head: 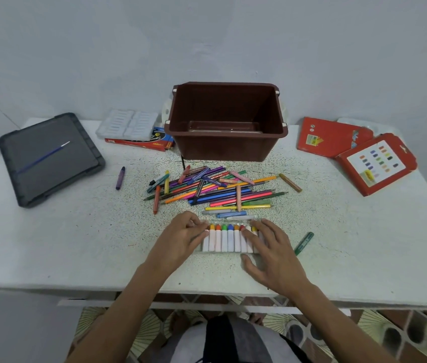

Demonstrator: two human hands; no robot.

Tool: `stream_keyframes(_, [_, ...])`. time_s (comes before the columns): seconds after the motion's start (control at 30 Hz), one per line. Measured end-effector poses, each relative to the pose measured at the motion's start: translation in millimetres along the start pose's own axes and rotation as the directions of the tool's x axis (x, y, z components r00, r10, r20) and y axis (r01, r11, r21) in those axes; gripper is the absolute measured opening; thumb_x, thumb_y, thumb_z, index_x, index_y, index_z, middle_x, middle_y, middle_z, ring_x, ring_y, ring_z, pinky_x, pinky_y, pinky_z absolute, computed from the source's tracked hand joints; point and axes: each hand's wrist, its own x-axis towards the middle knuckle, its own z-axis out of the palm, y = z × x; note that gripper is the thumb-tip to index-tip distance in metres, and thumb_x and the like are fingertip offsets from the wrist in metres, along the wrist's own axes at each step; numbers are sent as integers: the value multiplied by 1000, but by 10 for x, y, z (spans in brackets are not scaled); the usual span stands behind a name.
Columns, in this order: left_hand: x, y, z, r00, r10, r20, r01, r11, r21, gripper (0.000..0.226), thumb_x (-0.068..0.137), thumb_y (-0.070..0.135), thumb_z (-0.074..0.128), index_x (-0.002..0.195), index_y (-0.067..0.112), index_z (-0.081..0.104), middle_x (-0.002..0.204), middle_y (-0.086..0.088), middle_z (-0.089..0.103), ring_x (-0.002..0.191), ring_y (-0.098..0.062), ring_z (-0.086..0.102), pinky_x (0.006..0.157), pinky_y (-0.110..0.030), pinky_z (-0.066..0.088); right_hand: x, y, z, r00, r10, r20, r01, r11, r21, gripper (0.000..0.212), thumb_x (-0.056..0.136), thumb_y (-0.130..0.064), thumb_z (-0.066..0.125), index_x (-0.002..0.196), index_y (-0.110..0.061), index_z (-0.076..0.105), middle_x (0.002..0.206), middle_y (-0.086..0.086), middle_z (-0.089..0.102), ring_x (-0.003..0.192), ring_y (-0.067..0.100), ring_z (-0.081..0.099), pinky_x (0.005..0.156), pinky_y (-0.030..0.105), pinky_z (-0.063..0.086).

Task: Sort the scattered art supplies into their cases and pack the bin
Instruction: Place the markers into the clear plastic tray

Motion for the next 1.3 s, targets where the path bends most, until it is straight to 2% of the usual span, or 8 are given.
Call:
stream_keyframes(0.3, [-77,10,68,989,74,-126,-72,997,22,38,99,37,51,118,10,70,106,0,58,94,-12,56,81,-24,51,-4,-7,-10,1000,-3,-4,3,1000,11,54,91,-47,57,137,-18,54,143,7,49,137,31,38,108,49,38])
stream_keyframes(0.47, [122,-90,-104,968,102,-231,-76,990,119,27,94,21,54,112,7,69,97,-5,63,80,-10,58,69,-21,54,0,-2,-2,1000,-4,-11,4,1000,12,54,91,-45,58,137,-17,55,143,8,49,136,32,39,108,50,38])
stream_keyframes(0.63, [444,-252,-364,896,-45,-441,93,992,89,22,95,8,58,114,3,67,99,-13,66,81,-16,59,68,-28,52,1,-1,4,1000,-11,-17,11,1000,3,54,90,-45,59,136,-16,56,142,9,50,134,33,41,106,50,40])
stream_keyframes(0.7, [570,-363,-474,866,-121,-486,202,972,119,24,97,10,55,118,4,65,105,-15,67,88,-24,61,77,-39,52,0,-1,8,1000,-9,-15,9,1000,-2,54,90,-45,59,135,-16,56,142,9,51,135,33,41,106,50,40])
stream_keyframes(0.83, [762,-632,-660,860,-316,-400,425,878,219,27,98,17,53,118,10,70,114,-17,67,103,-31,61,107,-50,38,4,-2,12,1000,-11,-17,11,1000,-6,54,91,-46,58,135,-16,56,141,9,51,135,33,41,106,50,39])
stream_keyframes(0.9, [840,-701,-741,855,-407,-322,483,852,204,25,98,20,54,114,13,73,110,-15,69,97,-31,62,102,-51,43,2,-1,12,1000,-15,-25,15,1000,-2,53,91,-45,59,135,-15,57,141,9,51,134,33,41,106,50,39])
stream_keyframes(1.03, [936,-725,-827,826,-536,-176,562,808,178,23,97,25,57,103,15,77,92,-8,73,71,-21,58,82,-35,49,-1,0,13,999,-18,-30,18,1000,2,54,90,-45,60,135,-15,57,141,9,50,134,33,42,106,50,39])
stream_keyframes(1.3, [1016,-755,-854,785,-607,-126,620,761,190,20,95,28,61,94,14,76,77,-5,69,66,-18,56,64,-30,42,1,-5,11,999,-17,-35,17,1000,4,54,89,-44,61,134,-15,57,141,9,51,134,32,42,105,50,41])
